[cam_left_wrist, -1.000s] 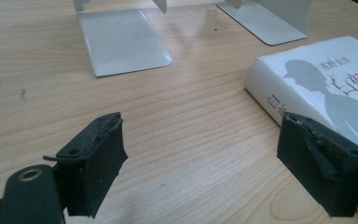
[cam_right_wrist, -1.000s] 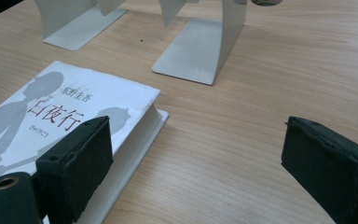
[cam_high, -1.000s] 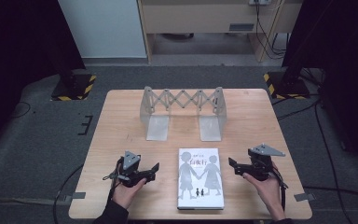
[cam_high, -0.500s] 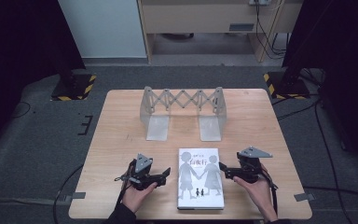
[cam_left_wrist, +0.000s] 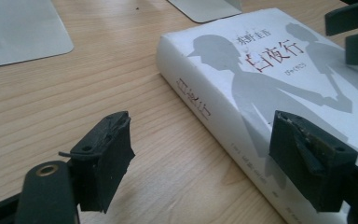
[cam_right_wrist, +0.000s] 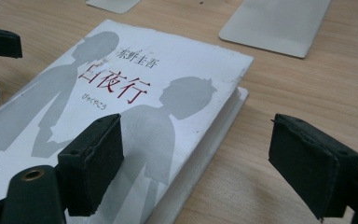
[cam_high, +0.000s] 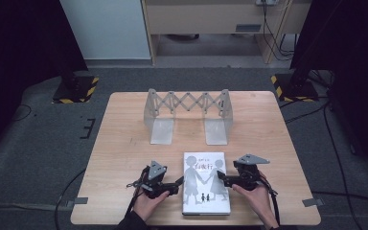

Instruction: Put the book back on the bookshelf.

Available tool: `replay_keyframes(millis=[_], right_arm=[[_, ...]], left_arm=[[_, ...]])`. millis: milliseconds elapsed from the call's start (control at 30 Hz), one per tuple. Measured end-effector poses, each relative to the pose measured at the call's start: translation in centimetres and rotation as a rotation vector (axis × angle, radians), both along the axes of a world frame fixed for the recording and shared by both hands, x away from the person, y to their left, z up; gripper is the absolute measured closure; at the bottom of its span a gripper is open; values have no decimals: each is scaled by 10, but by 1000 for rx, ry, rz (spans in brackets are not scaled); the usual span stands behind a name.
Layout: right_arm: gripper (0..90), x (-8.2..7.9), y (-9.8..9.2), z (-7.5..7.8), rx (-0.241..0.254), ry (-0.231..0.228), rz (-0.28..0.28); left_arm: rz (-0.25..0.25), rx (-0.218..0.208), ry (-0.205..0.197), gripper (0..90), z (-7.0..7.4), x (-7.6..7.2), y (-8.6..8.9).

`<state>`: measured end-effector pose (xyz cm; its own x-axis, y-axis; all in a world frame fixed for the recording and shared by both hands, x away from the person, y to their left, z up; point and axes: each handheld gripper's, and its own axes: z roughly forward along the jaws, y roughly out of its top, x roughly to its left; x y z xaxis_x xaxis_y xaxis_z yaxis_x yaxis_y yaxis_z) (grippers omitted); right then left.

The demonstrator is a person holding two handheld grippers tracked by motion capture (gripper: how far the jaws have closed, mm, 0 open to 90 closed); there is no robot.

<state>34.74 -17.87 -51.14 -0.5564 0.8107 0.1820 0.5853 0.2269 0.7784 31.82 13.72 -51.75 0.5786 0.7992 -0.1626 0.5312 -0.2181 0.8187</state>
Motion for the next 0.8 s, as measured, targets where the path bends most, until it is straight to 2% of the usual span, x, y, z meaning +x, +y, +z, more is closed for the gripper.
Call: replay_keyframes(millis=[233,433,533,667,733,800], right_arm=[[226,1,6,-4,59,33,15],[231,1,12,-6,81,39,24],[219,2,14,-7,76,33,26],[217,4,14,-9,100,47,24],[208,5,16,-10,115,56,26],[206,6,16,-10,109,52,28]], left_arm=[[-17,-5,-3,224,-1,-1,-4],[-39,-28,-5,217,-4,-1,-12],[-46,-35,-13,206,-6,-2,-15],[-48,-39,-15,176,-8,0,-14],[-49,-46,-9,152,-9,1,-14],[-51,-56,1,124,-10,2,-14]])
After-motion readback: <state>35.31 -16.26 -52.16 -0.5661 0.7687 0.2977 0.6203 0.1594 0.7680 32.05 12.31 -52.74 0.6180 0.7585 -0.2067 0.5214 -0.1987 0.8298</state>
